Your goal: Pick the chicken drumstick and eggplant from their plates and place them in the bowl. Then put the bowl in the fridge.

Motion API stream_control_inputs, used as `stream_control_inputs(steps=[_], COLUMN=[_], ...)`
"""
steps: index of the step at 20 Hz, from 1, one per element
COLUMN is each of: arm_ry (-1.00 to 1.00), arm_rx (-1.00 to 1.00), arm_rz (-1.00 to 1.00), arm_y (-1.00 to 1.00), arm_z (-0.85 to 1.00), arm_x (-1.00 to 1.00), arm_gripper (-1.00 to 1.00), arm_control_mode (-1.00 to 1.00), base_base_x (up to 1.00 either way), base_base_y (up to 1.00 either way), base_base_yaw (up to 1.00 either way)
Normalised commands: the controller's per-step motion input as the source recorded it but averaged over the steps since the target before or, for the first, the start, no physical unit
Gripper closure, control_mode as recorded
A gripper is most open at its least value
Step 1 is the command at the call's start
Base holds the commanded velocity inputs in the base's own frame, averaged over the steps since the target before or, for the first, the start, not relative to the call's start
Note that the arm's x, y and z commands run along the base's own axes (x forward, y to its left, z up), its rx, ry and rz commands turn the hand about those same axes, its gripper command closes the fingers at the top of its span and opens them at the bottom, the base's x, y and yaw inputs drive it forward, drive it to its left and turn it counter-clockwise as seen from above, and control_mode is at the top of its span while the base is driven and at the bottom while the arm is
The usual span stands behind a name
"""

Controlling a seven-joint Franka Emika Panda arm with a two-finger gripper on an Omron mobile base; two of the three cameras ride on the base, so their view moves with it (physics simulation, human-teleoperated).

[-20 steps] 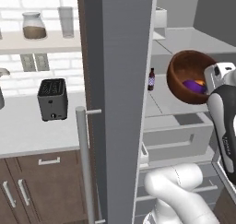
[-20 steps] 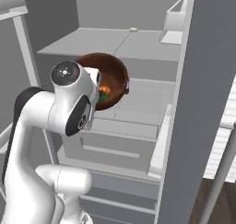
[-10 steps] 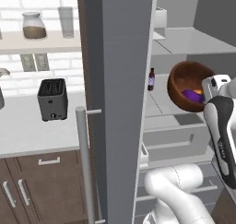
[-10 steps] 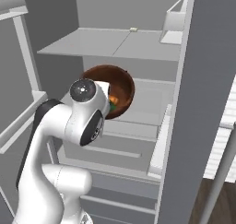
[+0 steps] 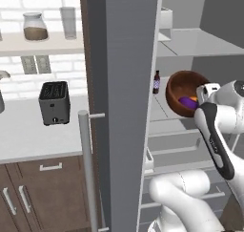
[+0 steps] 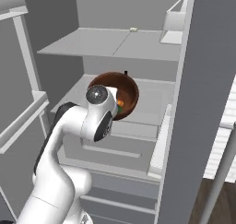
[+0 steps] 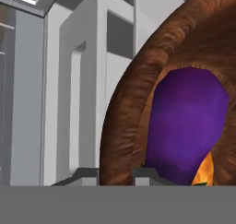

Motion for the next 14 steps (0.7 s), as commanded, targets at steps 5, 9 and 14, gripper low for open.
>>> stream_control_inputs(steps=[5,9,14], arm_ry=[0.05,0.00,0.00], arm_rx=[0.00,0.00,0.00], arm_rz=[0.00,0.00,0.00], arm_y=[-0.36,-0.24,-0.18], arm_z=[-0.28,-0.13,-0.18], arm_x=[0.44,0.53,0.56], arm_gripper=[1.00,1.00,1.00], arm_control_mode=[-1.00,-1.00,-1.00], base_base_x=[0.00,0.00,0.00], base_base_y=[0.00,0.00,0.00], base_base_yaw=[0.00,0.00,0.00])
